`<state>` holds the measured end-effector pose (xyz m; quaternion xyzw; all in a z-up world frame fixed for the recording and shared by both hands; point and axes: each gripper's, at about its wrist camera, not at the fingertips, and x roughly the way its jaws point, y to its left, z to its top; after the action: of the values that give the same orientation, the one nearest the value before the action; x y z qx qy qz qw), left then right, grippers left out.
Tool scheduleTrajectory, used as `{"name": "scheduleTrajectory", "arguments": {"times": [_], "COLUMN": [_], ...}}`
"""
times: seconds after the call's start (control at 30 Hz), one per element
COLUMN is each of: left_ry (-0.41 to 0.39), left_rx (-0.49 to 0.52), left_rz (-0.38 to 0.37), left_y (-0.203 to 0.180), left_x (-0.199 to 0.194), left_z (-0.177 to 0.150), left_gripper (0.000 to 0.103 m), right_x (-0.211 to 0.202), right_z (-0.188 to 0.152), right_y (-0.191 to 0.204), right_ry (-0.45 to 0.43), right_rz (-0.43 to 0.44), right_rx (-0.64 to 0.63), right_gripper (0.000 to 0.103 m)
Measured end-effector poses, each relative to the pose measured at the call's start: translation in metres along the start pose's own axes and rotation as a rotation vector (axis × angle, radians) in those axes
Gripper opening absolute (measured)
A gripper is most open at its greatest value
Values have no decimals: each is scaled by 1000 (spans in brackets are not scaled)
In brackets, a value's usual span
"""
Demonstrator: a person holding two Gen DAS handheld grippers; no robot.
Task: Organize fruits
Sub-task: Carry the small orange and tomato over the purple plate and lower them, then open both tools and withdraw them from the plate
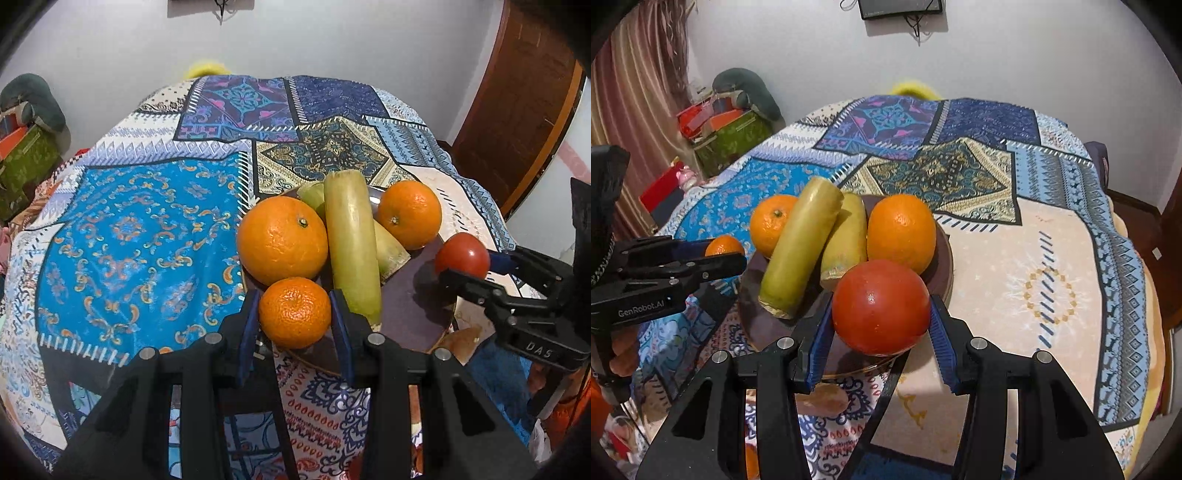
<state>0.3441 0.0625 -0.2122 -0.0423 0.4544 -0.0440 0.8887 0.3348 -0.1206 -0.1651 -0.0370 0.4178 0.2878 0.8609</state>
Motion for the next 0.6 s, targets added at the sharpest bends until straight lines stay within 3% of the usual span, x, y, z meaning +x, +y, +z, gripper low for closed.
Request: {"name": "scheduleTrajectory", "arguments": {"times": [0.33, 0.4, 0.47, 0.6], "left_ry": [19, 15, -1, -27], "left_rx": [8, 3, 3, 31], "left_rz": [-4, -6, 4, 20], "left_y": [-3, -3, -3, -8], "left_x": [10, 10, 6, -4], "left_z": [0, -1, -2, -4], "left_gripper": [38, 43, 58, 59], "right_x": [15, 16, 15, 10], "right_z": [0, 0, 0, 1], "right_y": [-2, -2, -2, 0], "right_ry": [34, 38, 41, 39], "right_rz": [6, 7, 13, 24], "right_rx": [-8, -9, -7, -6], "right_gripper": [47, 46, 49, 49]}}
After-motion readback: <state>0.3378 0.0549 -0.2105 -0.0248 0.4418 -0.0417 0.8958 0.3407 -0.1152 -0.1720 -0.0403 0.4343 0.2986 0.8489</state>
